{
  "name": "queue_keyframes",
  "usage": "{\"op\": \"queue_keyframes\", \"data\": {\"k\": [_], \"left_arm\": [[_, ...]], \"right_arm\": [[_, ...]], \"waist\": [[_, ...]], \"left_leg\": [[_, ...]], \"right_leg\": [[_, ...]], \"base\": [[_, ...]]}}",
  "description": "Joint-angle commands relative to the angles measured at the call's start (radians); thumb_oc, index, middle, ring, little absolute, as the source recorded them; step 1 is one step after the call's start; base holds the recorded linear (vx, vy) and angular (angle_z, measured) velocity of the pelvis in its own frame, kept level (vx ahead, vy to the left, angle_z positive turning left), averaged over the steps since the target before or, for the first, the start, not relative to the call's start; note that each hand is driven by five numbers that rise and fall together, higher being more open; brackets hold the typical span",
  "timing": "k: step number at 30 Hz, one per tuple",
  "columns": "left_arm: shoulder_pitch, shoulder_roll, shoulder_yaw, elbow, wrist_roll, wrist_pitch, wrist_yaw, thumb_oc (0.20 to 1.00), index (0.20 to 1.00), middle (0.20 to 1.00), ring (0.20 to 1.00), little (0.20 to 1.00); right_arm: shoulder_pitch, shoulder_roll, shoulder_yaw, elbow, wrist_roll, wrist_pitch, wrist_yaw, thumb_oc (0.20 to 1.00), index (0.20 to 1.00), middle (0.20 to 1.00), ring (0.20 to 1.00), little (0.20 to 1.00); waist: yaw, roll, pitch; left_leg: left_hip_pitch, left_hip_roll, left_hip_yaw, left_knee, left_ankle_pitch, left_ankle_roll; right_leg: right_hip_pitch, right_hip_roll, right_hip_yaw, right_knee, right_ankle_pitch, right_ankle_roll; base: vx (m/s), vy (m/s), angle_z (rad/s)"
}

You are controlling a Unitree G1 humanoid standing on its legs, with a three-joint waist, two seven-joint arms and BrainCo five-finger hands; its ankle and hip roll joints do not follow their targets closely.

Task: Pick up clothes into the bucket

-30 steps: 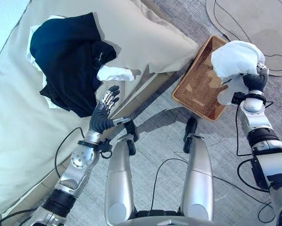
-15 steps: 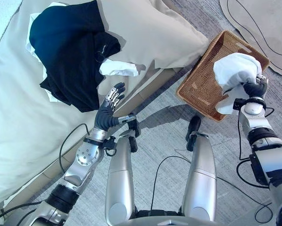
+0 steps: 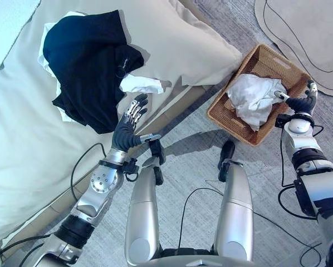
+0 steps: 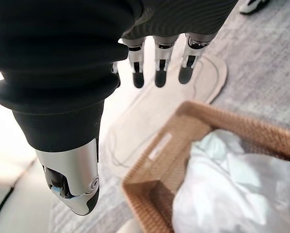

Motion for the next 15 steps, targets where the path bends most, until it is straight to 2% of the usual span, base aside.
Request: {"op": "queue_keyframes", "data": {"k": [1,2,3,4,5,6,9,12,15], "left_arm": [[0.005,-0.017,0.024,-0.028,-0.013,-0.057,0.004,1.000,1.000,1.000,1.000,1.000],[0.006,-0.016,0.024,-0.028,-0.013,-0.057,0.004,1.000,1.000,1.000,1.000,1.000],[0.002,-0.022,0.042,-0.011,-0.009,-0.060,0.002,1.000,1.000,1.000,1.000,1.000],[0.003,-0.021,0.042,-0.011,-0.009,-0.060,0.002,1.000,1.000,1.000,1.000,1.000],[0.012,-0.021,0.062,0.002,0.004,-0.063,0.002,1.000,1.000,1.000,1.000,1.000],[0.013,-0.020,0.061,0.001,0.004,-0.063,0.002,1.000,1.000,1.000,1.000,1.000],[0.040,-0.034,0.091,0.023,0.024,-0.064,0.012,1.000,1.000,1.000,1.000,1.000],[0.048,-0.053,0.127,0.083,0.102,-0.052,0.049,1.000,1.000,1.000,1.000,1.000],[0.045,-0.056,0.145,0.109,0.162,-0.043,0.078,1.000,1.000,1.000,1.000,1.000]], "right_arm": [[0.079,0.026,-0.012,-0.048,0.025,-0.026,-0.005,1.000,1.000,1.000,1.000,1.000],[0.083,0.027,-0.013,-0.051,0.023,-0.025,-0.006,1.000,1.000,1.000,1.000,1.000],[0.157,0.056,-0.018,-0.155,0.002,-0.040,-0.003,1.000,1.000,1.000,1.000,1.000],[0.161,0.057,-0.020,-0.159,0.000,-0.038,-0.004,1.000,1.000,1.000,1.000,1.000],[0.253,0.086,-0.022,-0.279,-0.038,-0.050,-0.001,1.000,1.000,1.000,1.000,1.000],[0.258,0.087,-0.024,-0.283,-0.040,-0.048,-0.002,1.000,1.000,1.000,1.000,1.000],[0.418,0.140,-0.060,-0.466,-0.071,-0.070,0.013,1.000,1.000,1.000,1.000,1.000],[0.585,0.204,-0.102,-0.605,-0.068,-0.090,0.064,1.000,1.000,1.000,1.000,1.000],[0.638,0.234,-0.103,-0.647,-0.072,-0.092,0.083,1.000,1.000,1.000,1.000,1.000]], "waist": [[-0.021,-0.023,-0.083],[-0.022,-0.023,-0.080],[-0.025,-0.035,-0.091],[-0.026,-0.035,-0.089],[-0.026,-0.048,-0.099],[-0.027,-0.048,-0.097],[-0.025,-0.067,-0.106],[-0.013,-0.085,-0.121],[-0.005,-0.093,-0.130]], "left_leg": [[0.040,-0.030,-0.060,0.001,-0.067,0.009],[0.047,-0.031,-0.061,-0.004,-0.065,0.009],[0.095,-0.034,-0.064,-0.052,-0.046,0.004],[0.100,-0.034,-0.065,-0.055,-0.044,0.004],[0.143,-0.037,-0.072,-0.095,-0.027,-0.001],[0.149,-0.038,-0.073,-0.099,-0.025,-0.002],[0.225,-0.044,-0.095,-0.165,-0.001,-0.006],[0.299,-0.054,-0.125,-0.213,0.015,-0.008],[0.329,-0.053,-0.136,-0.228,0.019,-0.011]], "right_leg": [[0.091,0.034,-0.034,-0.202,0.137,0.025],[0.099,0.034,-0.036,-0.207,0.139,0.025],[0.153,0.032,-0.051,-0.255,0.155,0.033],[0.159,0.032,-0.052,-0.258,0.156,0.033],[0.212,0.025,-0.070,-0.293,0.167,0.039],[0.219,0.025,-0.073,-0.296,0.168,0.039],[0.314,0.016,-0.109,-0.348,0.181,0.050],[0.427,0.003,-0.161,-0.403,0.195,0.061],[0.485,0.006,-0.192,-0.444,0.205,0.067]], "base": [[-0.06,-0.005,0.08],[0.06,-0.035,0.14],[0.05,-0.028,0.13],[0.10,-0.069,0.10],[0.05,-0.041,0.07],[0.08,-0.071,0.14],[0.08,-0.063,0.20],[0.11,-0.046,0.34],[0.08,-0.021,0.26]]}}
